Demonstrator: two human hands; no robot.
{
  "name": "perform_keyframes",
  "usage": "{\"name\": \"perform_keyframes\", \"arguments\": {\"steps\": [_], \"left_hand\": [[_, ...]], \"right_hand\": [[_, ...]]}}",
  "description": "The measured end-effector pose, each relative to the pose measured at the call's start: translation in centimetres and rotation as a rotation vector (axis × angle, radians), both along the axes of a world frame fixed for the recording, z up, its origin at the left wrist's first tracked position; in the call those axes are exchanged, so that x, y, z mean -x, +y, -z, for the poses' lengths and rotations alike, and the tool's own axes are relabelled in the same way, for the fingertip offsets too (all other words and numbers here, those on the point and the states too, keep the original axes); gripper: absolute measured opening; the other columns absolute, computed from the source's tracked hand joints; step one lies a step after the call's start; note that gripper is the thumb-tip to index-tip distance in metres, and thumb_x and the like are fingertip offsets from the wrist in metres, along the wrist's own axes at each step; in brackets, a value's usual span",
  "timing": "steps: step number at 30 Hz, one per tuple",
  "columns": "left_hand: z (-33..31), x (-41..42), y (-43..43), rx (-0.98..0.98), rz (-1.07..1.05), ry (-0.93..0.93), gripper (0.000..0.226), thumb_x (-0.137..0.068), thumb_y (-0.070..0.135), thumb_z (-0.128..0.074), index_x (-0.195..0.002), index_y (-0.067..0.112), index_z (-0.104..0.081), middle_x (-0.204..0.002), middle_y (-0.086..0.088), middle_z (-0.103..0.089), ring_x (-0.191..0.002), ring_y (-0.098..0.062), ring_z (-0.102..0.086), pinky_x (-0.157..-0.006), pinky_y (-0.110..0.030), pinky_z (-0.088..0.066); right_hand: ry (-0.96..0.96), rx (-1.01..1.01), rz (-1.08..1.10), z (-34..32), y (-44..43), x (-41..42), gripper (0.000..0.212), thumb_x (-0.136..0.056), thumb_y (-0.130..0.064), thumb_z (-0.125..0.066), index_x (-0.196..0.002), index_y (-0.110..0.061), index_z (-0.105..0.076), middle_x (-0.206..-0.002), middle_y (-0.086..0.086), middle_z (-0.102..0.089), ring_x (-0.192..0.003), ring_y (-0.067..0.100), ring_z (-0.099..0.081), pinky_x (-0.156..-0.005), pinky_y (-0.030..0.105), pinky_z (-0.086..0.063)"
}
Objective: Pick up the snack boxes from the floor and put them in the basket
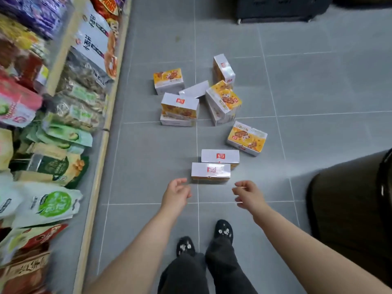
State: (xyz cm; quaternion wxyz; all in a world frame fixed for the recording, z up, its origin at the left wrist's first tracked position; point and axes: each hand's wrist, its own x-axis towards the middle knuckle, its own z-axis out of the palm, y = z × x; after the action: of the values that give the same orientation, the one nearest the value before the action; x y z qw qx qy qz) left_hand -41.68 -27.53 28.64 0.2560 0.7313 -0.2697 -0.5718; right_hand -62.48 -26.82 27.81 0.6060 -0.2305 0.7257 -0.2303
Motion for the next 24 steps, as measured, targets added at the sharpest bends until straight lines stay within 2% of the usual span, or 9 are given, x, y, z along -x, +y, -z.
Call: {"name": "perform_keyframes", "arguments": {"steps": [3, 6, 10, 12, 15, 17, 20, 22, 24], "left_hand": [[6.9, 0.4, -3.1, -0.092, 0.044, -0.057, 0.024, -0.093, 0.011, -0.052, -0.117, 0.014, -0.052, -0.088, 0.003, -0.061, -0.075, -0.012, -0.057, -0.069, -0.025, -0.043], [15.8, 0.2, -6.6, -0.162, 0.135, -0.119, 0.026, -0.096, 0.012, -0.048, -0.121, 0.011, -0.051, -0.103, -0.004, -0.061, -0.083, -0.017, -0.058, -0.081, -0.028, -0.045], [26.3, -1.2, -11.6, -0.244, 0.111, -0.184, 0.035, -0.095, 0.01, -0.048, -0.129, 0.008, -0.049, -0.119, -0.011, -0.059, -0.088, -0.021, -0.058, -0.063, -0.028, -0.045], [30.8, -1.6, -13.8, -0.284, 0.074, -0.193, 0.036, -0.093, 0.01, -0.049, -0.13, 0.009, -0.05, -0.115, -0.009, -0.06, -0.088, -0.02, -0.058, -0.062, -0.026, -0.044], [36.1, -1.7, -16.1, -0.332, 0.18, -0.203, 0.045, -0.092, 0.013, -0.05, -0.136, 0.011, -0.046, -0.115, -0.003, -0.059, -0.104, -0.022, -0.058, -0.088, -0.034, -0.049], [38.7, -1.5, -16.9, -0.373, 0.267, -0.246, 0.053, -0.092, 0.013, -0.051, -0.143, 0.01, -0.038, -0.137, -0.008, -0.051, -0.124, -0.024, -0.051, -0.105, -0.036, -0.039], [41.1, -1.2, -18.1, -0.459, 0.355, -0.257, 0.065, -0.093, 0.014, -0.05, -0.15, 0.009, -0.02, -0.154, -0.012, -0.031, -0.139, -0.026, -0.035, -0.11, -0.033, -0.03], [42.2, -0.6, -18.3, -0.527, 0.354, -0.203, 0.064, -0.093, 0.014, -0.047, -0.151, 0.009, -0.018, -0.154, -0.012, -0.028, -0.136, -0.028, -0.035, -0.108, -0.035, -0.03], [42.6, 0.0, -18.6, -0.582, 0.296, -0.095, 0.052, -0.092, 0.011, -0.047, -0.142, 0.008, -0.033, -0.147, -0.013, -0.039, -0.12, -0.025, -0.043, -0.098, -0.033, -0.032]], "right_hand": [[0.033, -0.056, -0.037, 6.5, -3.3, 0.5, 0.028, -0.093, -0.012, -0.053, -0.12, -0.009, -0.052, -0.09, 0.005, -0.056, -0.073, 0.017, -0.054, -0.062, 0.026, -0.046], [0.082, -0.096, -0.06, 15.1, -6.4, 0.6, 0.039, -0.093, -0.012, -0.053, -0.131, -0.005, -0.048, -0.087, 0.005, -0.055, -0.075, 0.019, -0.054, -0.067, 0.027, -0.046], [0.077, -0.15, 0.025, 24.3, -10.1, 0.4, 0.045, -0.096, -0.02, -0.054, -0.137, -0.004, -0.043, -0.105, 0.016, -0.059, -0.083, 0.021, -0.054, -0.081, 0.039, -0.051], [0.067, -0.17, 0.079, 28.6, -11.4, 0.4, 0.051, -0.095, -0.024, -0.056, -0.14, -0.005, -0.04, -0.111, 0.013, -0.056, -0.087, 0.022, -0.054, -0.09, 0.043, -0.05], [0.099, -0.204, 0.099, 34.1, -12.7, 0.4, 0.048, -0.095, -0.022, -0.055, -0.137, -0.004, -0.042, -0.096, 0.003, -0.053, -0.089, 0.022, -0.051, -0.095, 0.043, -0.048], [0.128, -0.234, 0.13, 37.3, -13.6, 0.5, 0.049, -0.094, -0.019, -0.055, -0.137, -0.003, -0.04, -0.093, 0.0, -0.05, -0.092, 0.021, -0.047, -0.09, 0.036, -0.043], [0.145, -0.31, 0.129, 41.2, -14.9, 0.6, 0.044, -0.091, -0.02, -0.058, -0.129, -0.004, -0.045, -0.118, 0.007, -0.053, -0.099, 0.022, -0.046, -0.084, 0.031, -0.035], [0.129, -0.373, 0.13, 42.7, -15.3, 0.7, 0.043, -0.089, -0.024, -0.06, -0.125, -0.004, -0.049, -0.121, 0.011, -0.055, -0.094, 0.023, -0.05, -0.079, 0.031, -0.037], [0.118, -0.403, 0.138, 43.6, -15.6, 0.7, 0.041, -0.089, -0.025, -0.06, -0.124, -0.004, -0.051, -0.112, 0.009, -0.055, -0.083, 0.019, -0.049, -0.07, 0.028, -0.037]]}}
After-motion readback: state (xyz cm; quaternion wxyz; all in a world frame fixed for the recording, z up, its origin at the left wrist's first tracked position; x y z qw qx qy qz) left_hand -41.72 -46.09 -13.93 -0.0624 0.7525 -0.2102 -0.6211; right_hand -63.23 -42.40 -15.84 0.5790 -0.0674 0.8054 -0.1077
